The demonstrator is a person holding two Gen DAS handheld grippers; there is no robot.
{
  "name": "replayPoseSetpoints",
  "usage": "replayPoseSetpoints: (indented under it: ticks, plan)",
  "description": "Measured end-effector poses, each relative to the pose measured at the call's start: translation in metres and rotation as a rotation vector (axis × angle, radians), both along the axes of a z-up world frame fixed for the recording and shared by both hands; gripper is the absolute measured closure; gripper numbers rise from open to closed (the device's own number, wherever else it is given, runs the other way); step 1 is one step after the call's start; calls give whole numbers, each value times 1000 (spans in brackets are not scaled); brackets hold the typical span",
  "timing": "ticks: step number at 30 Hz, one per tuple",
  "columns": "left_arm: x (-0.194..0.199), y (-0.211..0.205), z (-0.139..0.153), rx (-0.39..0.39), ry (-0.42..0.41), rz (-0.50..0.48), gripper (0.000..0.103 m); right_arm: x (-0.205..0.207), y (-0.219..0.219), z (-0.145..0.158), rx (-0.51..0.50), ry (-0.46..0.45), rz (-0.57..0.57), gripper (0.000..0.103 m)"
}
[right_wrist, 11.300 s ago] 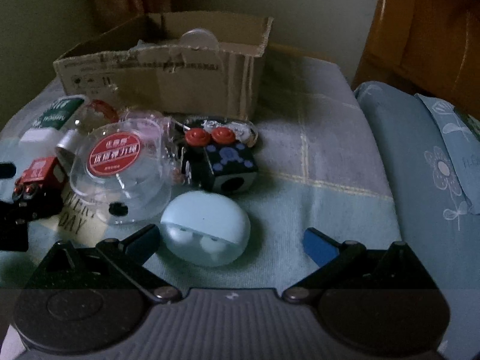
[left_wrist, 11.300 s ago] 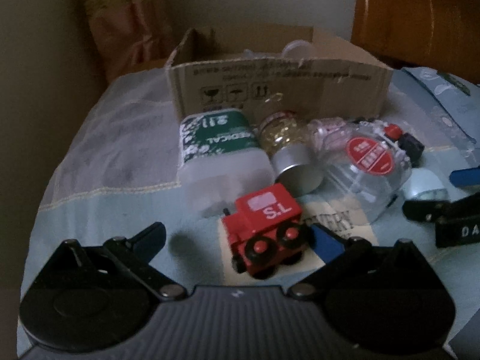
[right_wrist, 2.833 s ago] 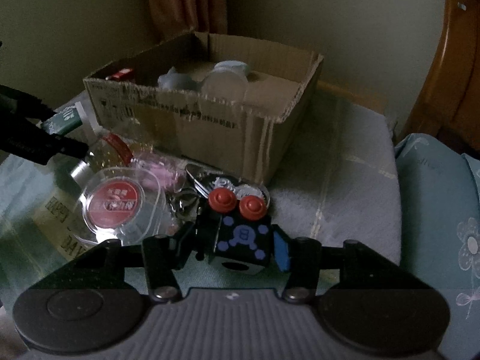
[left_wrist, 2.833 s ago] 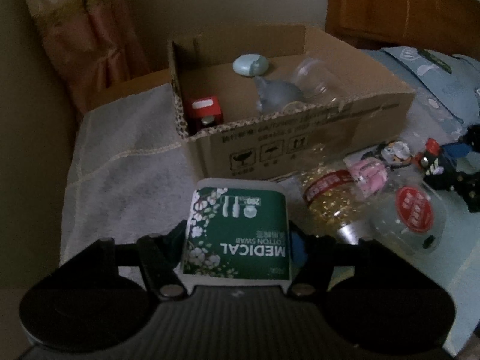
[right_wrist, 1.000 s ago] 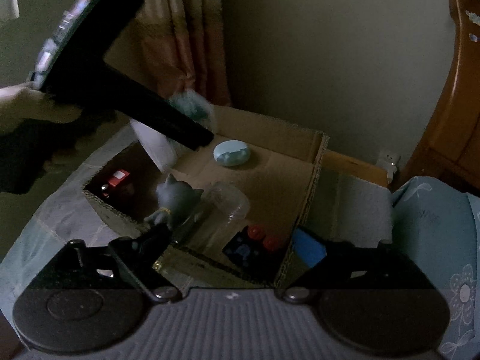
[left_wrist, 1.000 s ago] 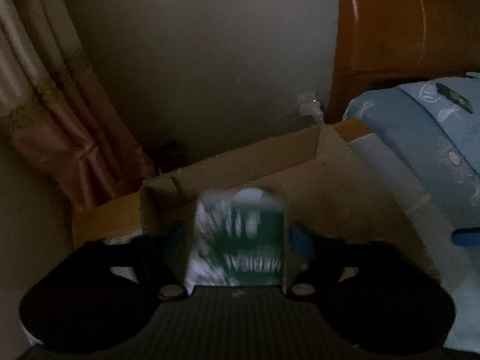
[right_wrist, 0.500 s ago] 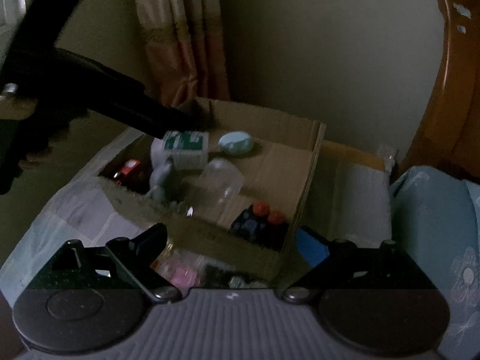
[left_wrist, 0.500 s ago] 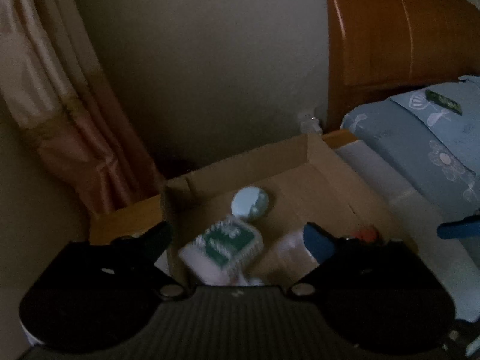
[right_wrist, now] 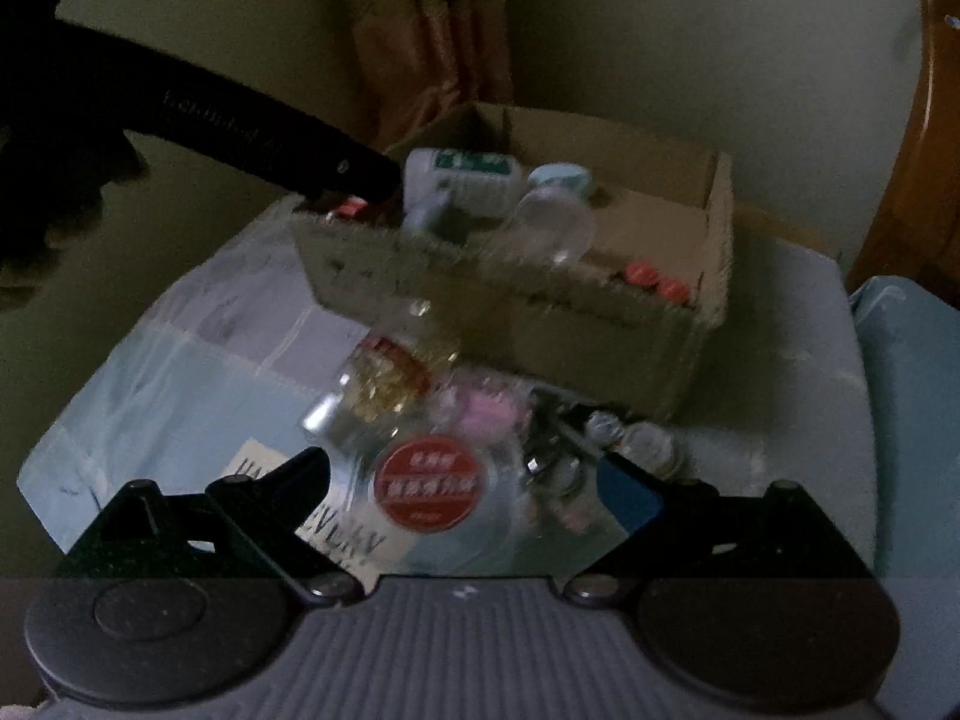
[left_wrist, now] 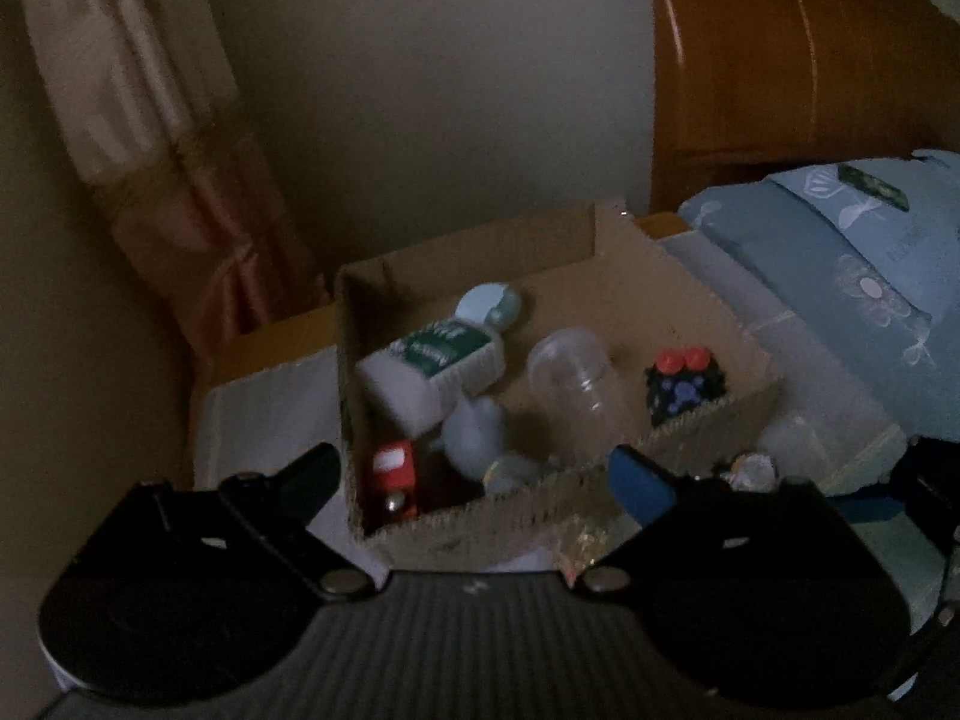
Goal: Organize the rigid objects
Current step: 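Release the swab box into the box with the left tool and withdraw both tools, then grasp the gold capsule bottle with the left tool while the right tool grasps the clear red-label case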
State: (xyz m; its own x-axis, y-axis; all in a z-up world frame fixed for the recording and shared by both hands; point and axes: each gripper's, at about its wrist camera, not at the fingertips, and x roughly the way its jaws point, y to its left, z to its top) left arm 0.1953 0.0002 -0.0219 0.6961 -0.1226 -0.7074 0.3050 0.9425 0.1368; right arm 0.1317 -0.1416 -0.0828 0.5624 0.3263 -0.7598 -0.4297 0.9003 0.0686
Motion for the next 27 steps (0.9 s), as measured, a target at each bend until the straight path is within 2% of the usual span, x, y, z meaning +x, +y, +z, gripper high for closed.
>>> replayPoseSetpoints:
  ticks: [10, 15, 27]
  plan:
    - [-15, 5, -13, -18, 24, 17, 7, -6, 26, -31, -72, -11, -10, 7]
    - [-18, 4, -19, -24, 36, 18, 7, -6, 31, -38, -101, -35, -23, 24]
    - [-22, -5, -46, -61, 103, 23, 7, -18, 21, -39, -108, -39, -7, 24]
